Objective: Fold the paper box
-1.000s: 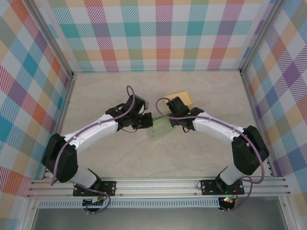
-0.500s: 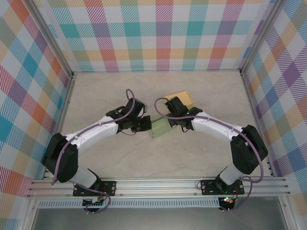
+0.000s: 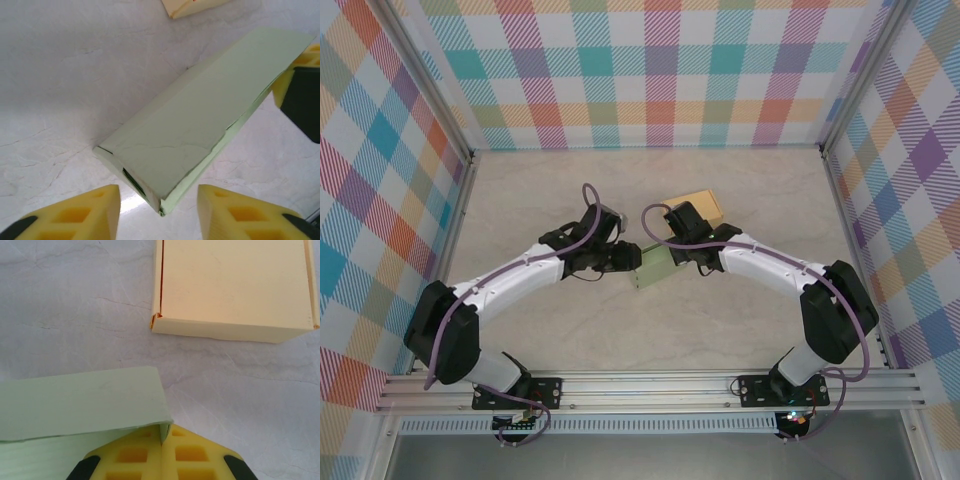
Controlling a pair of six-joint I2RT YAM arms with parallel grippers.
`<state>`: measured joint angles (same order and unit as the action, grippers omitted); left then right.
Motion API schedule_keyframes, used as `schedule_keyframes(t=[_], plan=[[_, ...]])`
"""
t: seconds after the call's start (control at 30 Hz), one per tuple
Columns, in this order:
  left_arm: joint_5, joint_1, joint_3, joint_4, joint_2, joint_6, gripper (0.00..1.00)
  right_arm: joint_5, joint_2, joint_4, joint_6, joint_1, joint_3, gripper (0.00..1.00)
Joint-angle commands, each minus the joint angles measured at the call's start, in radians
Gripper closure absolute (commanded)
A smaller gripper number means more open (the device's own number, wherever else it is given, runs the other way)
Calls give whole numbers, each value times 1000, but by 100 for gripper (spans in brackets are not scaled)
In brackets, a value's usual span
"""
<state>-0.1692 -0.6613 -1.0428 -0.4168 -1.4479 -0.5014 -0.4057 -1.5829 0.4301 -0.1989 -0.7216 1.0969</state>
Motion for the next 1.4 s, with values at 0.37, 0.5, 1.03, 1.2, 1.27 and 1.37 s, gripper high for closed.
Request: schedule_keyframes(t=[0.37, 0.5, 1.03, 1.2, 1.27, 1.37], plan=[[215, -104, 87, 226, 213, 539, 24, 96, -53, 114, -1, -15, -28, 93], [156, -111, 242, 474, 241, 864, 12, 101, -53, 116, -2, -16, -26, 93], [142, -109, 316, 585, 95, 1219, 1, 117, -37, 115, -5, -16, -23, 93], [158, -109, 311, 598, 64, 1211, 10, 126, -34, 111, -9, -15, -24, 93], [158, -110, 307, 602, 56, 1203, 17, 126, -33, 112, -9, -15, -24, 93], [157, -111, 297, 596, 45, 1196, 24, 128, -28, 108, -11, -16, -28, 93]])
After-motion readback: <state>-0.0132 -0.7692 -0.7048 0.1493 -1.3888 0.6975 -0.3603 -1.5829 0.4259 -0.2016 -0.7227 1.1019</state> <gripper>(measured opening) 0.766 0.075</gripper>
